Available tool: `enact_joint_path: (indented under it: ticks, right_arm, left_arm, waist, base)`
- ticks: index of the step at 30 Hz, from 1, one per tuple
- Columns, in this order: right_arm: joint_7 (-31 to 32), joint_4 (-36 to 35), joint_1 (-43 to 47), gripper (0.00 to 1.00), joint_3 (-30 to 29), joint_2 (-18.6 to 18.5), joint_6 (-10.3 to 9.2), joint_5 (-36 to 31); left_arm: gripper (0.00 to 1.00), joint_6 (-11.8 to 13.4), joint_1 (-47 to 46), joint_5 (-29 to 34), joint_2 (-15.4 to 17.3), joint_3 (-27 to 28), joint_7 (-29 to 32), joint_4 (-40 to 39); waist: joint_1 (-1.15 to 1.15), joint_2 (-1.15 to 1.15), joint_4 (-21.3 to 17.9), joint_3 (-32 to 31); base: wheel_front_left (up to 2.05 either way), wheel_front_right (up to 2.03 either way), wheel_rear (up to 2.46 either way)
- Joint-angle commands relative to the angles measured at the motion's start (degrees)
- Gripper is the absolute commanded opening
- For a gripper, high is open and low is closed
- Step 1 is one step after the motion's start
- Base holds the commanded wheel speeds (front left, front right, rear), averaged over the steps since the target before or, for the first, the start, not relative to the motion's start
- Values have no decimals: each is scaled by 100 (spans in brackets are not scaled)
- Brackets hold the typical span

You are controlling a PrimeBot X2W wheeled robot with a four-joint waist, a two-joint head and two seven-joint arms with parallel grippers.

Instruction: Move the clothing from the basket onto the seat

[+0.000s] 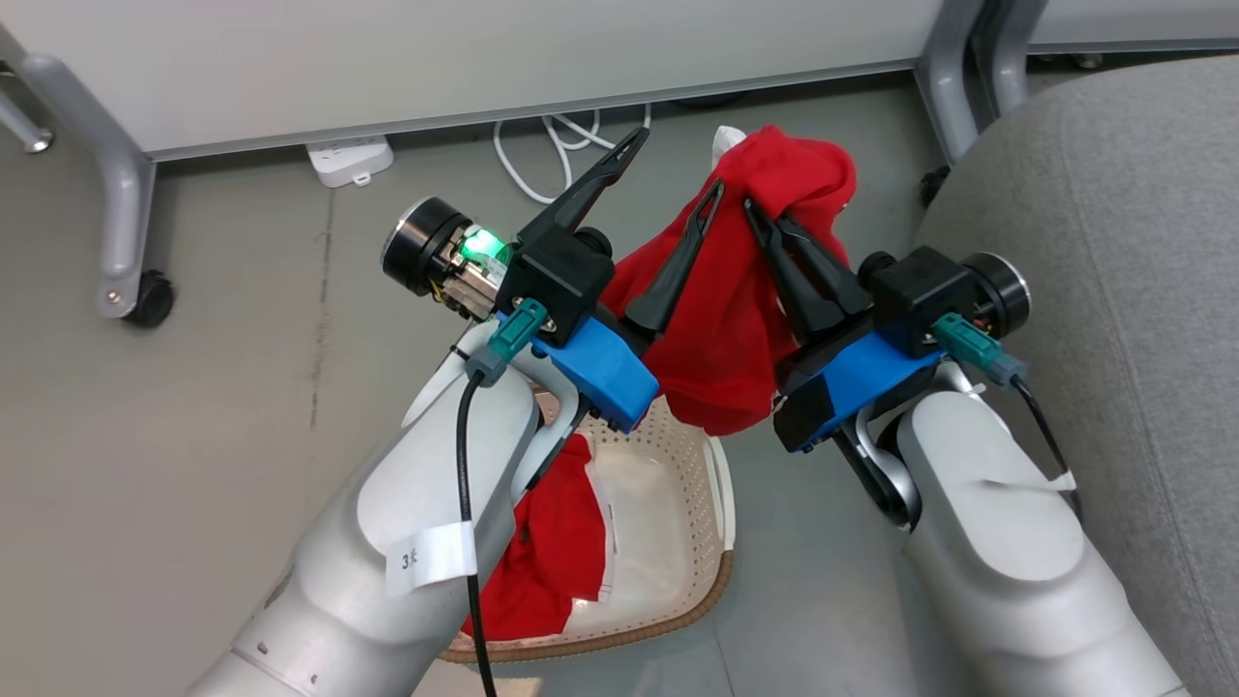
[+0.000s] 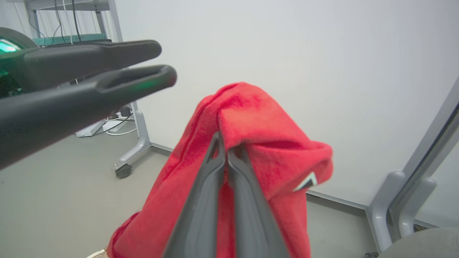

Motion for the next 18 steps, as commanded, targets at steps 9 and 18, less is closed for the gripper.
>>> enact_joint_path:
  ticks: [9, 18]
  right_arm:
    - [-24, -526, 289, 0, -716, -24, 1, -246]
    - [-24, -1105, 616, 0, -1446, -165, 1, -315]
  left_arm:
    - [100, -55, 179, 137, 87, -68, -21, -126]
    - [100, -99, 276, 222, 92, -289, -20, -222]
  waist:
    - [0, 0, -529, 111]
    - [0, 0, -1015, 165]
  base:
    - [0, 0, 0]
    - [0, 0, 0]
